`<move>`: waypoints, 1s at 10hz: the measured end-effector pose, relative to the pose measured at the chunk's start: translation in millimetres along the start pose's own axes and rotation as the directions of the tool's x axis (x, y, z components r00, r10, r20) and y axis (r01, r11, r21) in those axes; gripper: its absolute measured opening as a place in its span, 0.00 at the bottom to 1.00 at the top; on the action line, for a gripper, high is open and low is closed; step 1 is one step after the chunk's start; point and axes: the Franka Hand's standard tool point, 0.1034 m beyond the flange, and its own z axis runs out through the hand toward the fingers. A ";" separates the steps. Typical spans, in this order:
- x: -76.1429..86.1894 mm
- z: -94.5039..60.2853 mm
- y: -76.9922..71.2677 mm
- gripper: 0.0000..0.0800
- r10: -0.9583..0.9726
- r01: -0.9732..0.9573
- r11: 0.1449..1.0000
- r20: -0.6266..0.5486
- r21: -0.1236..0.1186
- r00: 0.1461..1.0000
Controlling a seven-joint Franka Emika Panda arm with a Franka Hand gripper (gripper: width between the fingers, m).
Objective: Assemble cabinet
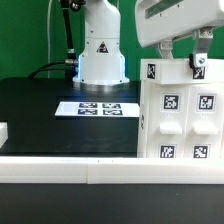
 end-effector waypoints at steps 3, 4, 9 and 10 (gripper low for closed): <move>0.4 0.1 0.2 0.71 0.206 -0.206 0.978 0.011 -0.001 0.978; 0.6 0.2 0.1 0.71 0.231 -0.231 0.973 0.017 -0.001 0.973; -1.1 1.3 0.5 0.93 0.289 -0.289 0.957 0.025 -0.003 0.957; -1.3 1.6 0.7 0.99 0.287 -0.287 0.958 0.025 -0.003 0.958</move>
Offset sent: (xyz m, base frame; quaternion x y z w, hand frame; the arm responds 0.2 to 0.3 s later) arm 0.0056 -0.0053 -0.0024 -0.0060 -0.0013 0.1780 0.9840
